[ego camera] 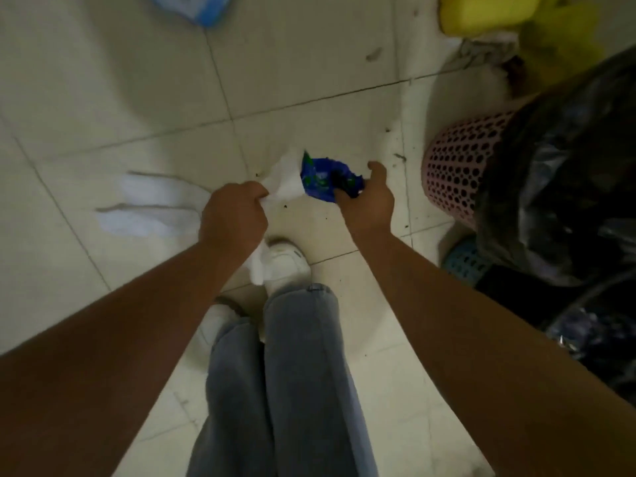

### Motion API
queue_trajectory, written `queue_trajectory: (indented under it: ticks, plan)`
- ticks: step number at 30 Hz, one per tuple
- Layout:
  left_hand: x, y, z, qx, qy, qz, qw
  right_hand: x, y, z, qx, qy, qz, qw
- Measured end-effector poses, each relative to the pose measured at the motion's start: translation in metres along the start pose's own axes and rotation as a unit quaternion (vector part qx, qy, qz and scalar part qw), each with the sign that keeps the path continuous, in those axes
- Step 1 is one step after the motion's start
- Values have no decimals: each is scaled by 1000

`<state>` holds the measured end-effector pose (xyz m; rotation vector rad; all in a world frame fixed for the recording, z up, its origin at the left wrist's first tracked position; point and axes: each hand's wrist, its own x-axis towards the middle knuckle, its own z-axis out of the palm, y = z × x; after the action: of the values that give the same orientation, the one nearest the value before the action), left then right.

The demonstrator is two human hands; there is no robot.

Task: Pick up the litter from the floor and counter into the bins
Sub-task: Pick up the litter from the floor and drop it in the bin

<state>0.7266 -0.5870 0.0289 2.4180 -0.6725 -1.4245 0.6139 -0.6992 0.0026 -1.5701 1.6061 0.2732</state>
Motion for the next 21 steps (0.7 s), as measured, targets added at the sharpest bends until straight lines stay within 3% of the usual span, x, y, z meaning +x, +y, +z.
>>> queue_trajectory:
  ticks: [6, 11, 15, 21]
  plan:
    - [-67, 108, -54, 81, -7, 36, 996, -72, -20, -98, 161, 116, 41, 979]
    - [-125, 185, -59, 154, 10, 123, 980, -129, -11, -185, 239, 217, 64, 944]
    - [-178, 248, -25, 176, -8, 192, 966, -176, 32, -254, 272, 279, 101, 916]
    - [-246, 325, 77, 163, -71, 287, 941, -237, 152, -343, 295, 322, 201, 877]
